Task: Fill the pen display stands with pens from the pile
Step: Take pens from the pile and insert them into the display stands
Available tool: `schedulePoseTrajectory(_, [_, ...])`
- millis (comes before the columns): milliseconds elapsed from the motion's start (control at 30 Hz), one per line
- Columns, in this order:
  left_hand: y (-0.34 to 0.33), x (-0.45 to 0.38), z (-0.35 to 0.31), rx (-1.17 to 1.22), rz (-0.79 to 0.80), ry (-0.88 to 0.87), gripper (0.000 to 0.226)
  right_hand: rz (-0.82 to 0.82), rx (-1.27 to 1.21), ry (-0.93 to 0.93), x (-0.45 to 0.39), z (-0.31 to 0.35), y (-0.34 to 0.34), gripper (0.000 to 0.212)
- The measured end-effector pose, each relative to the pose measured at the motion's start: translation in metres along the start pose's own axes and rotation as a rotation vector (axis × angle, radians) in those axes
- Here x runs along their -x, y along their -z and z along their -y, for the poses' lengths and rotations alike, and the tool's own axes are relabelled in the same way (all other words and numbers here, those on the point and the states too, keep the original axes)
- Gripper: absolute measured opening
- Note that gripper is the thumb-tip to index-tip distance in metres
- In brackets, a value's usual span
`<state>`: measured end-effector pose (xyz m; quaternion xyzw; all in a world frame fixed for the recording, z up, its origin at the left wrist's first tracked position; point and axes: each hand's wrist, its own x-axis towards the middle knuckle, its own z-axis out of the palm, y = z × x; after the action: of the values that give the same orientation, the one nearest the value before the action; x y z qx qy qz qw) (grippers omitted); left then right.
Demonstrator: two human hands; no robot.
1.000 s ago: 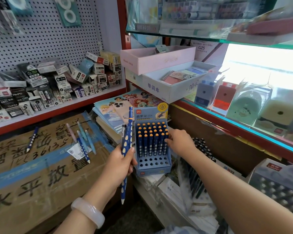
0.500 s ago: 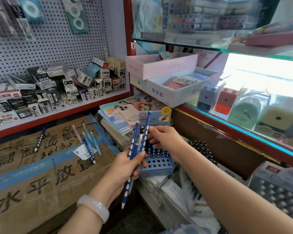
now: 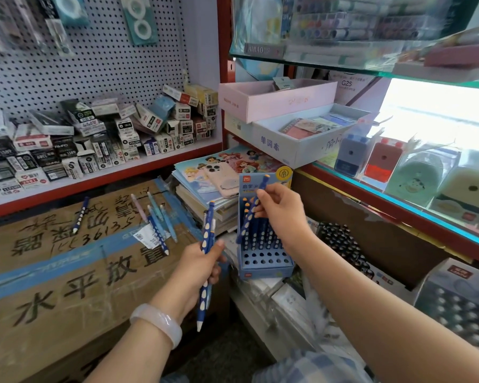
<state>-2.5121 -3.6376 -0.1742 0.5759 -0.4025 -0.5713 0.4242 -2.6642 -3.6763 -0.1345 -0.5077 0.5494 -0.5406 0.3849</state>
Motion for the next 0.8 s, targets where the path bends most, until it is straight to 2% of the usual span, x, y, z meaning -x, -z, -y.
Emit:
schedulePoseTrajectory(67, [0.003, -0.005, 0.001, 0.029, -0.084, 0.026, 0.019, -0.051, 0.147, 0.065, 0.000, -0.008, 0.005, 0.009])
schedulePoseTrajectory(200, [0.004, -0.008, 0.001, 0.050, -0.124, 0.056, 0.021, 0.034, 0.429, 0.104, 0.007, -0.031, 0.007, 0.011])
schedulePoseTrajectory(300, [0.000, -0.007, -0.001, 0.071, -0.091, 0.056, 0.023, 0.062, 0.507, 0.097, 0.008, -0.046, 0.003, 0.005])
schedulePoseTrajectory(500, [-0.001, -0.005, -0.002, 0.105, -0.016, 0.014, 0.018, 0.073, 0.518, 0.071, 0.010, -0.055, -0.006, 0.007])
schedulePoseTrajectory(633, [0.000, -0.005, -0.003, 0.109, -0.063, 0.020, 0.017, 0.118, 0.651, 0.055, 0.009, -0.063, -0.011, 0.012])
schedulePoseTrajectory(800, [-0.003, 0.001, -0.004, 0.096, 0.009, 0.014, 0.023, 0.186, 0.836, 0.098, 0.008, -0.062, -0.018, 0.013])
